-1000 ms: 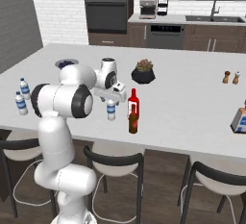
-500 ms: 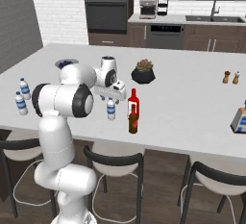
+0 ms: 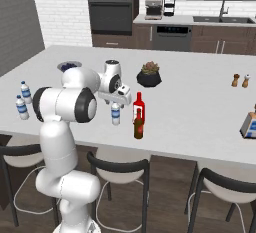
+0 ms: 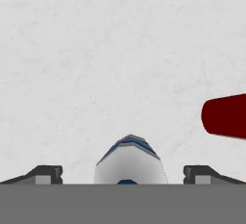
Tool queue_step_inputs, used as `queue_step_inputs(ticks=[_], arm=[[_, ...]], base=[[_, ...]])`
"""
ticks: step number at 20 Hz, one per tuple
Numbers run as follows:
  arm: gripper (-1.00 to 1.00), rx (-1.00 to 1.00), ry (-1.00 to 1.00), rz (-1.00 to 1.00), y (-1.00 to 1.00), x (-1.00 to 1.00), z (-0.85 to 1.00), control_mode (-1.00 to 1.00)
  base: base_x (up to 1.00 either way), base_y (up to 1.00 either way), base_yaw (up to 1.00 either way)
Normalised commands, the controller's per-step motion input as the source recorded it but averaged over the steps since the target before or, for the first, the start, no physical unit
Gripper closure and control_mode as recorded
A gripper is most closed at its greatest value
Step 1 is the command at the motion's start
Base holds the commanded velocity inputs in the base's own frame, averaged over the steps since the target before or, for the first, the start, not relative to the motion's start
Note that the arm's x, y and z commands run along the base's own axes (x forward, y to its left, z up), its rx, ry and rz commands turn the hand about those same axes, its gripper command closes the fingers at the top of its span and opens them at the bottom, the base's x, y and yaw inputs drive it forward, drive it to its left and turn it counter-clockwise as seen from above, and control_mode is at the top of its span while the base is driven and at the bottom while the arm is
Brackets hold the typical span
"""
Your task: Move the plastic bottles in the middle to the plastics group, and the glass bottles in the middle to the glass group.
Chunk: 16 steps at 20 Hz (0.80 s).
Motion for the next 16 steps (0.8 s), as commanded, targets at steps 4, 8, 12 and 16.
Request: queue_step_inputs(ticks=[4,8,12,16], arm=[[-1.00,0.00,0.00,0.00,0.00,0.00,-0.01,-1.00],[-1.00,0.00,0.00,0.00,0.00,-0.08,-0.10,-1.00],[-1.00,0.00,0.00,0.00,0.00,-0.02,-0.02,-1.00],[-1.00,0.00,0.00,0.00,0.00,0.00,0.00,-1.00]], base=[[0.00,0.00,0.00],[0.00,0.00,0.00],[0.00,0.00,0.00],[0.00,0.00,0.00]])
